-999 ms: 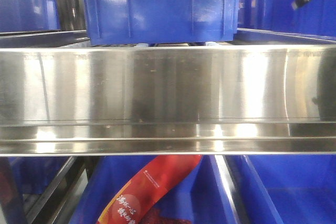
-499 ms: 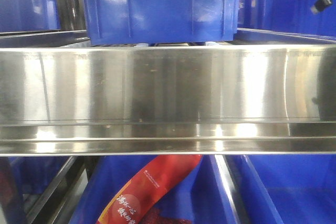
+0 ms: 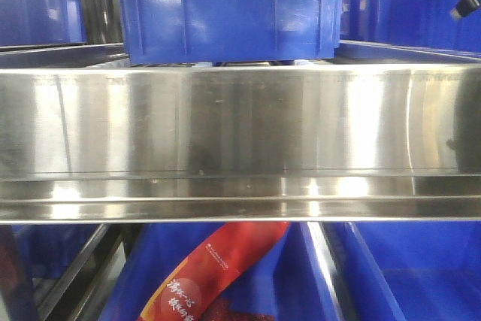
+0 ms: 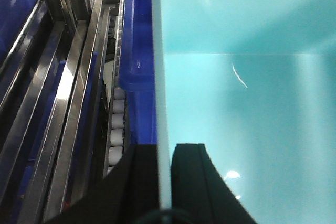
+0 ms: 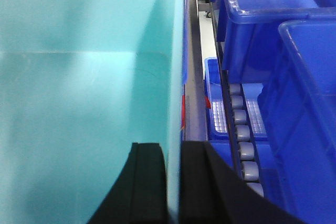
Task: Fetch blue bin and place on conveyor start
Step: 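Pull the held bin back from the shelf with both grippers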
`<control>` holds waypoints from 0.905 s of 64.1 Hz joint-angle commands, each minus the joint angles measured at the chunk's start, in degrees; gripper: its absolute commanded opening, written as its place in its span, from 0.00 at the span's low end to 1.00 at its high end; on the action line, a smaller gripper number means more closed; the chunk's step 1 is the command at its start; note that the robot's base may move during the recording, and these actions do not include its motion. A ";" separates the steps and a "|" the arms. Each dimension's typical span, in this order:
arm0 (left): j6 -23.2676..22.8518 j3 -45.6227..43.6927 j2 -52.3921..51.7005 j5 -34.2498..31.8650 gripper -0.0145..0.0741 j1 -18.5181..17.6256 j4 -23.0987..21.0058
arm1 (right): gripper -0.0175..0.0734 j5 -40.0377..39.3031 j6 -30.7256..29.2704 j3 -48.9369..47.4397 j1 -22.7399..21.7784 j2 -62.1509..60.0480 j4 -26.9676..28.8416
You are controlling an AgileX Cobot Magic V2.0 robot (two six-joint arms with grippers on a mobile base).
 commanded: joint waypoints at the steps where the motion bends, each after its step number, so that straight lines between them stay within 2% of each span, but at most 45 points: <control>1: 0.83 -0.50 -1.07 -1.71 0.04 -0.27 1.55 | 0.01 -2.01 -0.72 -0.71 -0.01 -0.78 -2.48; 58: 0.83 -0.50 -1.07 -2.59 0.04 -0.27 1.53 | 0.01 -2.48 -0.72 -0.71 -0.01 -0.36 -2.25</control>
